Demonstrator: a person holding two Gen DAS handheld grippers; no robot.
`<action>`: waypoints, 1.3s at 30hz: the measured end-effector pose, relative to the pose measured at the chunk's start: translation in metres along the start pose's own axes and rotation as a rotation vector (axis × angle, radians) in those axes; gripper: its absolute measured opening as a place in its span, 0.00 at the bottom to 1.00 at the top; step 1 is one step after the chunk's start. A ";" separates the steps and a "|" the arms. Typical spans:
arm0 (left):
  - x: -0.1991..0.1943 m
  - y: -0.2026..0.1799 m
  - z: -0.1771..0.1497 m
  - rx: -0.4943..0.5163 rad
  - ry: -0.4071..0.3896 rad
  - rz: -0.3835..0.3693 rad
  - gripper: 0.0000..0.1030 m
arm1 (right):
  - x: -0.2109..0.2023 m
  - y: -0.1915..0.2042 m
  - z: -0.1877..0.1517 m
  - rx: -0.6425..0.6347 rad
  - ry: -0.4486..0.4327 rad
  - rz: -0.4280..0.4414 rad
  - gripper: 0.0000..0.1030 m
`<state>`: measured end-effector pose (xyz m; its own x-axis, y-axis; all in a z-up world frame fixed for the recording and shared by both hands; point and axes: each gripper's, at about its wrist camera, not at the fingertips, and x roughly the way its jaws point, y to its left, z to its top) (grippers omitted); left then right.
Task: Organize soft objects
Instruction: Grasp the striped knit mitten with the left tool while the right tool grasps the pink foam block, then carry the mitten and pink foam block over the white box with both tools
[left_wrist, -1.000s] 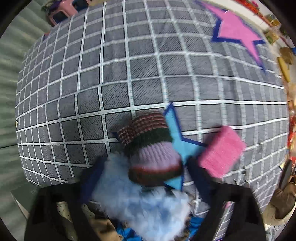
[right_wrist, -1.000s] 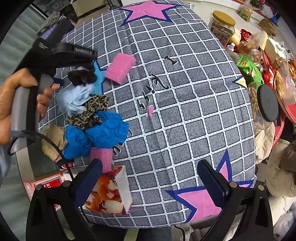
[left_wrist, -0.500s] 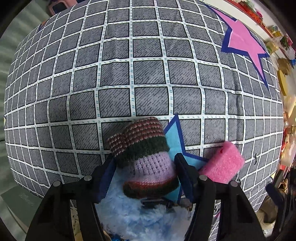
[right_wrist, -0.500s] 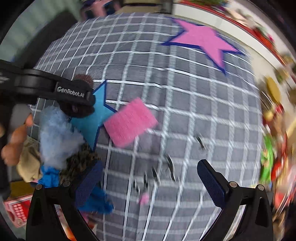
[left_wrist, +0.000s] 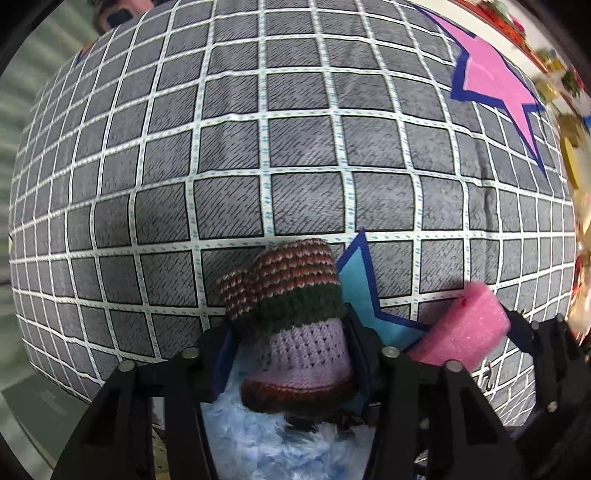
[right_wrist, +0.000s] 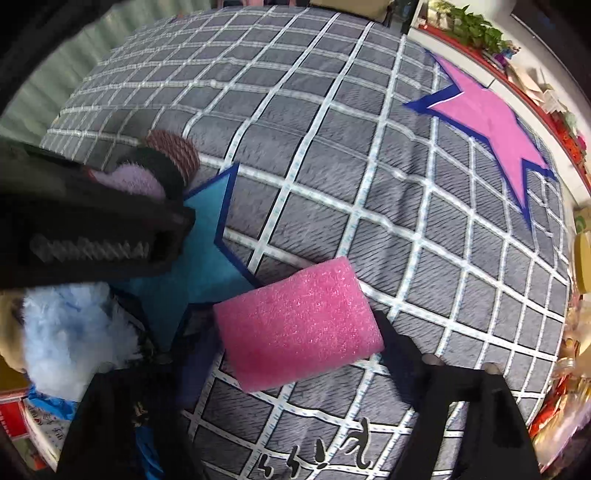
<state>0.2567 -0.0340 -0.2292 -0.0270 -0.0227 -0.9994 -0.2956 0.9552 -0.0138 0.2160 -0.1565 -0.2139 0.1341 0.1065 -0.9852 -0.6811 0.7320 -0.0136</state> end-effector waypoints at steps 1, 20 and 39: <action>-0.002 -0.002 0.000 0.006 -0.005 0.010 0.42 | -0.001 -0.008 0.000 0.028 0.014 0.005 0.75; -0.140 -0.063 -0.136 0.307 -0.172 0.002 0.35 | -0.135 -0.048 -0.114 0.425 -0.041 0.135 0.75; -0.181 -0.060 -0.297 0.535 -0.145 0.001 0.35 | -0.172 0.011 -0.207 0.522 0.000 0.189 0.75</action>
<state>-0.0041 -0.1744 -0.0375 0.1161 -0.0173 -0.9931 0.2321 0.9726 0.0102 0.0363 -0.3061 -0.0796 0.0446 0.2683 -0.9623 -0.2467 0.9364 0.2497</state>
